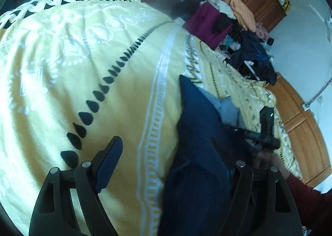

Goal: Fold small clothes

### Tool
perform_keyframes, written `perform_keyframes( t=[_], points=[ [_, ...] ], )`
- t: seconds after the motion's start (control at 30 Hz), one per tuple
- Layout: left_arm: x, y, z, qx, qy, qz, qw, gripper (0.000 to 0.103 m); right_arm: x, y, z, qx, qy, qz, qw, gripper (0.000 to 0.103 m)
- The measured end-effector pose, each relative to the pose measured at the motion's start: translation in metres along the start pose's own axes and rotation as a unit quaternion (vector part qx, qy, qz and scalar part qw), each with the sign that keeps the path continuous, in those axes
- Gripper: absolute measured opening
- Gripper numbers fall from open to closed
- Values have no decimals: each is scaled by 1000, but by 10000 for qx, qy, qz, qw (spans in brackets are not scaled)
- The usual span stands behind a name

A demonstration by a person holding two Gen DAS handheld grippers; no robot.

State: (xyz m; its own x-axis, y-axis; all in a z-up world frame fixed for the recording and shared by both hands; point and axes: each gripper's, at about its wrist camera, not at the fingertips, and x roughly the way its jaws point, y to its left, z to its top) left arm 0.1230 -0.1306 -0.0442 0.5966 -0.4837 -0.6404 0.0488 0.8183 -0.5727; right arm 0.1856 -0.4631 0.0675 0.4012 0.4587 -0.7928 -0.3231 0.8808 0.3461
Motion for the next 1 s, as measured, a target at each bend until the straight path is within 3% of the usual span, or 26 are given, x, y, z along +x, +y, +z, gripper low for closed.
perform_keyframes(
  t=[0.17, 0.3, 0.4, 0.47, 0.53, 0.6, 0.7, 0.73, 0.8, 0.87, 0.93, 0.97, 1.0],
  points=[
    [-10, -22, 4, 353, -37, 62, 9994, 83, -77, 16, -28, 137, -917, 207, 9955, 41],
    [-1, -38, 6, 587, 88, 73, 9982, 83, -119, 1, -86, 720, -1059, 270, 9914, 48],
    [18, -58, 4, 1020, 332, 46, 9942, 83, -154, -20, -142, 1206, -1044, 99, 9871, 49],
    [43, -70, -3, 1445, 675, 437, 9862, 83, -180, -38, -174, 1612, -1082, -63, 9810, 49],
    [73, -62, -13, 1407, 1155, 738, 9805, 78, -218, -65, -206, 2164, -1352, -226, 9666, 49],
    [76, -56, -15, 1299, 1163, 701, 9822, 79, -270, -102, -238, 2754, -1818, -535, 9425, 54],
    [63, -57, -11, 1171, 1076, 618, 9853, 79, -341, -163, -277, 3519, -2238, -1485, 8967, 60],
    [58, -58, -10, 1114, 1041, 625, 9863, 79, -367, -189, -290, 3883, -2366, -1797, 8724, 60],
    [47, -65, -11, 1083, 942, 574, 9880, 79, -406, -237, -311, 4573, -2682, -1818, 8282, 65],
    [37, -77, -9, 1111, 842, 496, 9890, 79, -440, -288, -338, 5346, -3015, -1949, 7651, 66],
    [31, -90, -9, 1114, 792, 393, 9898, 79, -453, -326, -348, 5644, -3100, -1832, 7428, 65],
    [32, -97, -9, 1095, 794, 331, 9903, 79, -459, -343, -349, 5689, -3007, -2100, 7361, 65],
    [33, -103, -9, 1067, 811, 260, 9906, 79, -461, -352, -347, 5652, -2960, -2235, 7369, 65]
  ],
)
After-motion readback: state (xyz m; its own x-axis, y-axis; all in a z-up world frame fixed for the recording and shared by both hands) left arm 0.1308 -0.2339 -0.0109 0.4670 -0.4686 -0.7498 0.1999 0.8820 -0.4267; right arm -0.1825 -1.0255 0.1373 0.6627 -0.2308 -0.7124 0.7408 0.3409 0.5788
